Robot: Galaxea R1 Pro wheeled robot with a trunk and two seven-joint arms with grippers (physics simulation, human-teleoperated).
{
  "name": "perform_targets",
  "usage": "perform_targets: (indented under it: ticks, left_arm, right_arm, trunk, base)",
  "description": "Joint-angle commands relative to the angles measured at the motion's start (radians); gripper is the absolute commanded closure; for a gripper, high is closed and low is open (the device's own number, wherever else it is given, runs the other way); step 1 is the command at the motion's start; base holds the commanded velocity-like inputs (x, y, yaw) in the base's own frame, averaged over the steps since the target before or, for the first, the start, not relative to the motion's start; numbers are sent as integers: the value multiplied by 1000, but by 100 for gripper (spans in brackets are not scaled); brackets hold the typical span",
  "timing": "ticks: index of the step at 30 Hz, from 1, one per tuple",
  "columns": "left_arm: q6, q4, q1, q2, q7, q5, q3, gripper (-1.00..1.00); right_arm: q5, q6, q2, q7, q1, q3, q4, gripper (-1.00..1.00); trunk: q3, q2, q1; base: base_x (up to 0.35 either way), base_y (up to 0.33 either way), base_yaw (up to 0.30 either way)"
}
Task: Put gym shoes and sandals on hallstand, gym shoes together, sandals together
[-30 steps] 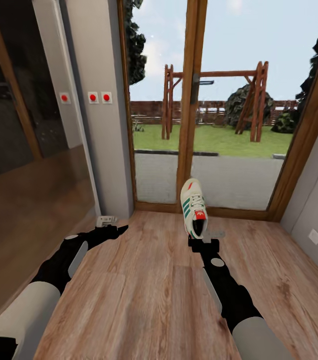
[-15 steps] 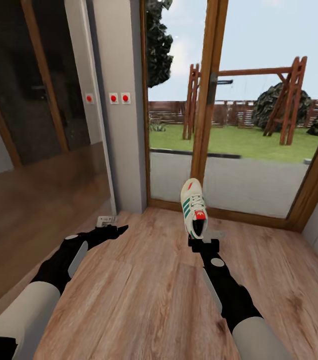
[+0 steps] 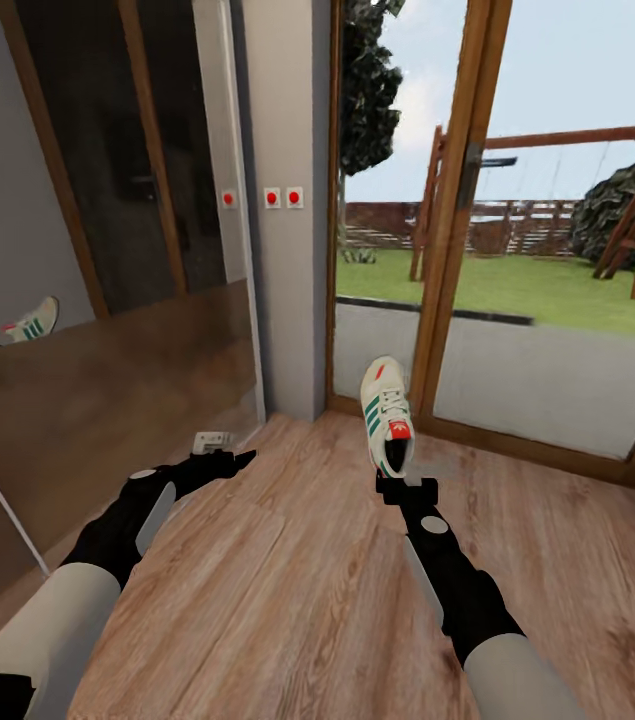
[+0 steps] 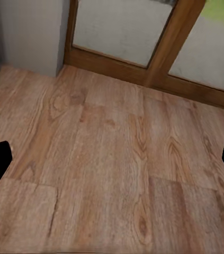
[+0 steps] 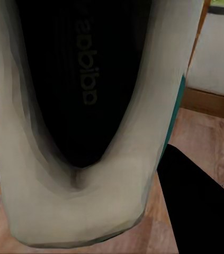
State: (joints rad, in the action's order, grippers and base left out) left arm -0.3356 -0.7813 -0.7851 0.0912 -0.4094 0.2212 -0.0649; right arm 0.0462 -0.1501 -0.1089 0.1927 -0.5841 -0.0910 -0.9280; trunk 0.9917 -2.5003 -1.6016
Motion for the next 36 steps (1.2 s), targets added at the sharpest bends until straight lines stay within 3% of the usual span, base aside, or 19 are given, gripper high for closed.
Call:
perform_targets:
  ticks: [1,10,36]
  left_arm:
    - [-8,-1,0,1,1,10,-3,-100]
    - [-8,-1,0,0,1,10,-3,-100]
    - [-8,-1,0,-1,1,11,-1,-100]
  right_arm:
    - [4,-8,0,6,0,-3,-2,100]
    - [4,-8,0,6,0,-3,-2,100]
    - [4,-8,1,6,0,-3,-2,100]
  trunk:
    - [1,0,0]
    - [1,0,0]
    - [1,0,0]
  base:
    - [-2,-8,300]
    - [0,-37,300]
    - [0,-270,300]
